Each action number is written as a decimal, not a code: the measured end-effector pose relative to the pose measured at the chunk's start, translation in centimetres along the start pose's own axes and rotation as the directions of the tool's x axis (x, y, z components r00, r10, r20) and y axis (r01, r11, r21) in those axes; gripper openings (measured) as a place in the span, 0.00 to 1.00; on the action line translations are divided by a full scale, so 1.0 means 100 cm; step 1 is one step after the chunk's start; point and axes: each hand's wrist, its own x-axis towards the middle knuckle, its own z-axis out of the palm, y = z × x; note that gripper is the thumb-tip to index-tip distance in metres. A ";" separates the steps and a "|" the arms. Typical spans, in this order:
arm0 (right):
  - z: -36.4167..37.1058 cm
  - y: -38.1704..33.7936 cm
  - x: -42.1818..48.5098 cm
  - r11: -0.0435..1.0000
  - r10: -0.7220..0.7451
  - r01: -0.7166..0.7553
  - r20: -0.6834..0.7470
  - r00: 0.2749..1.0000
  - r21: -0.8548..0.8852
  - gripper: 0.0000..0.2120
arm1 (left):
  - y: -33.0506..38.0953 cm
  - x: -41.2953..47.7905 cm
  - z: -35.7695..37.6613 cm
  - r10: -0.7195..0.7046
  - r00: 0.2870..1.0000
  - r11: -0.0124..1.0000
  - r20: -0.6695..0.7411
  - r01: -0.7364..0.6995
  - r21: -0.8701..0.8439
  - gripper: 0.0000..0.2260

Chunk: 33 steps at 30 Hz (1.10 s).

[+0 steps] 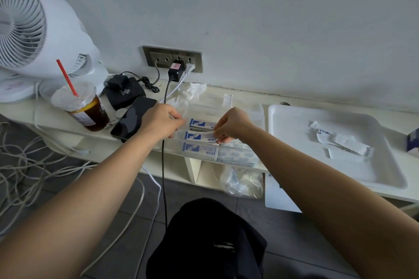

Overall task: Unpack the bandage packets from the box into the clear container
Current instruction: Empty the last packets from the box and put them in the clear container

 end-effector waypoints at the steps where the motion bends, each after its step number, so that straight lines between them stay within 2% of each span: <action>1: -0.002 0.000 0.000 1.000 -0.005 0.005 -0.002 1.000 0.004 0.05 | 0.000 0.000 0.000 0.001 1.000 1.000 0.000 -0.001 0.000 0.06; 8: -0.006 -0.002 0.000 0.999 -0.026 0.027 -0.044 0.999 0.031 0.04 | 0.000 0.001 0.001 0.004 1.000 1.000 -0.001 -0.004 0.015 0.07; 15: 0.005 0.000 0.004 0.989 -0.030 0.025 -0.032 0.999 -0.147 0.05 | 0.002 -0.001 0.000 0.008 1.000 0.999 0.005 -0.008 0.048 0.07; 20: 0.004 0.000 0.004 0.945 -0.110 0.072 -0.103 0.989 -0.319 0.05 | 0.004 -0.002 0.001 0.014 1.000 0.998 0.005 -0.014 0.067 0.05; 24: 0.008 0.000 -0.002 0.924 -0.124 0.105 -0.029 0.992 -0.367 0.05 | 0.006 -0.004 0.000 0.010 1.000 0.995 0.015 -0.011 0.104 0.04; 28: -0.006 -0.002 -0.008 0.925 -0.216 0.177 -0.081 0.973 -0.335 0.02 | 0.016 -0.010 -0.003 0.023 1.000 0.982 0.002 -0.023 0.189 0.06; 30: -0.019 -0.003 -0.011 0.938 -0.271 0.237 -0.109 0.956 -0.253 0.03 | 0.026 -0.011 -0.001 0.084 0.994 0.968 -0.071 -0.064 0.244 0.06; 33: -0.045 0.001 -0.020 0.937 -0.344 0.322 -0.208 0.916 -0.135 0.05 | 0.052 -0.010 0.013 0.206 0.970 0.960 -0.125 -0.176 0.220 0.07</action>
